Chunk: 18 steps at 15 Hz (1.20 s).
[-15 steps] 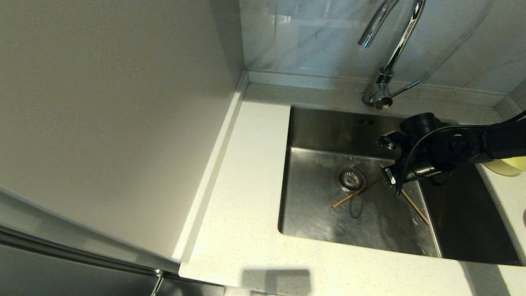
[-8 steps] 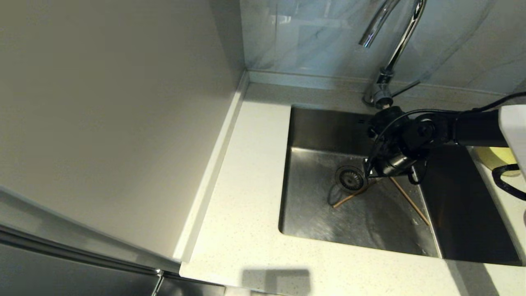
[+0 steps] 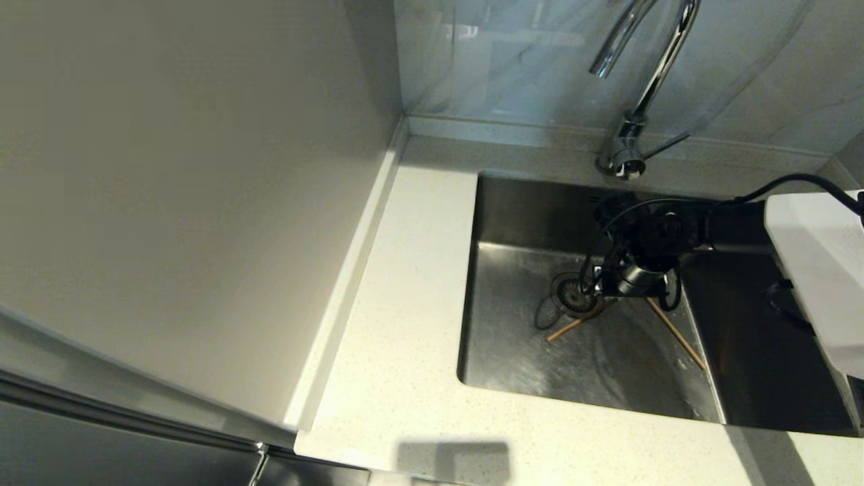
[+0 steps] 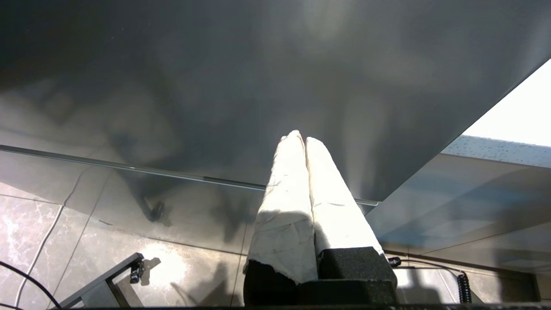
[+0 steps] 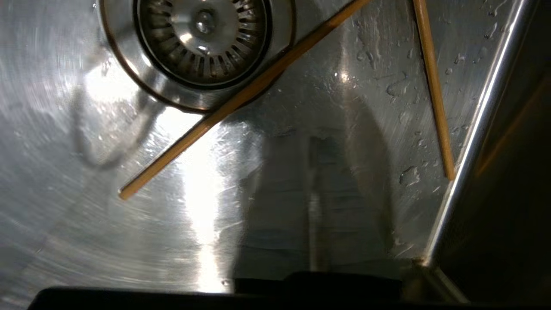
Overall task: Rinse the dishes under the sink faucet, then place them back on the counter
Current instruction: Put the chopsticks back to the table from the sink
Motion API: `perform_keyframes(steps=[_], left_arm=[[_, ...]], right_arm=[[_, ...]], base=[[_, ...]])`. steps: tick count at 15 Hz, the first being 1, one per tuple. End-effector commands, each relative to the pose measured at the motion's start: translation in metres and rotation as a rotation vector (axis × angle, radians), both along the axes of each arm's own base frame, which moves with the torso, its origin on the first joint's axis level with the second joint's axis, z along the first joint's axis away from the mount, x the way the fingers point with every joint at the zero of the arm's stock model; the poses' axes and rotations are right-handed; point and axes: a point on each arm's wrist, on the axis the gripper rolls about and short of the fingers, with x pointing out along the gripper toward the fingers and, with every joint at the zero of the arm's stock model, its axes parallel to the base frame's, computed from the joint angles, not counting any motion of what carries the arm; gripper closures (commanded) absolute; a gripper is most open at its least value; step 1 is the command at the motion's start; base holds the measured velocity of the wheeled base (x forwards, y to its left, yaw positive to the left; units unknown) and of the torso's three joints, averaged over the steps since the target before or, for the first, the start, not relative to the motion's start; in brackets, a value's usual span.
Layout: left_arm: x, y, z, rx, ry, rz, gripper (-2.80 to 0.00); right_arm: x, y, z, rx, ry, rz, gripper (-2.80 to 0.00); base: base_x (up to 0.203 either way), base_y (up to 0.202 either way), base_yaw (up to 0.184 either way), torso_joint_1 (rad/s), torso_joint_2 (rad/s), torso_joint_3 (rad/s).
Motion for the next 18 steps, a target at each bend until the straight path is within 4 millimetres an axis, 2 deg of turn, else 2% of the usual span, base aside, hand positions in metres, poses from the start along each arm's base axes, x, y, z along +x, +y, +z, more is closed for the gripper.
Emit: perform_keyframes(steps=[1,3,5,11,15,18], left_arm=[[0.000,0.000,0.000,0.000,-0.003,0.000,0.00],[0.000,0.000,0.000,0.000,-0.003,0.000,0.00],[0.000,0.000,0.000,0.000,-0.003,0.000,0.00],[0.000,0.000,0.000,0.000,-0.003,0.000,0.00],[0.000,0.000,0.000,0.000,-0.003,0.000,0.00],[0.000,0.000,0.000,0.000,-0.003,0.000,0.00]], right_arm=[[0.002,-0.003,-0.006,-0.007,0.012,-0.010,-2.80],[0.005,-0.005,0.000,-0.002,-0.015,-0.016,-2.80],[0.009,-0.006,-0.003,-0.003,-0.020,-0.031,-2.80],[0.017,0.003,-0.034,0.010,-0.033,-0.208,-2.80],[0.017,0.020,-0.048,0.069,-0.032,-0.240,-2.80],[0.020,0.021,-0.058,0.082,-0.019,-0.232,-2.80]], base=[[0.000,0.000,0.000,0.000,0.00,0.000],[0.000,0.000,0.000,0.000,0.00,0.000],[0.000,0.000,0.000,0.000,0.00,0.000],[0.000,0.000,0.000,0.000,0.00,0.000],[0.000,0.000,0.000,0.000,0.00,0.000],[0.000,0.000,0.000,0.000,0.00,0.000]])
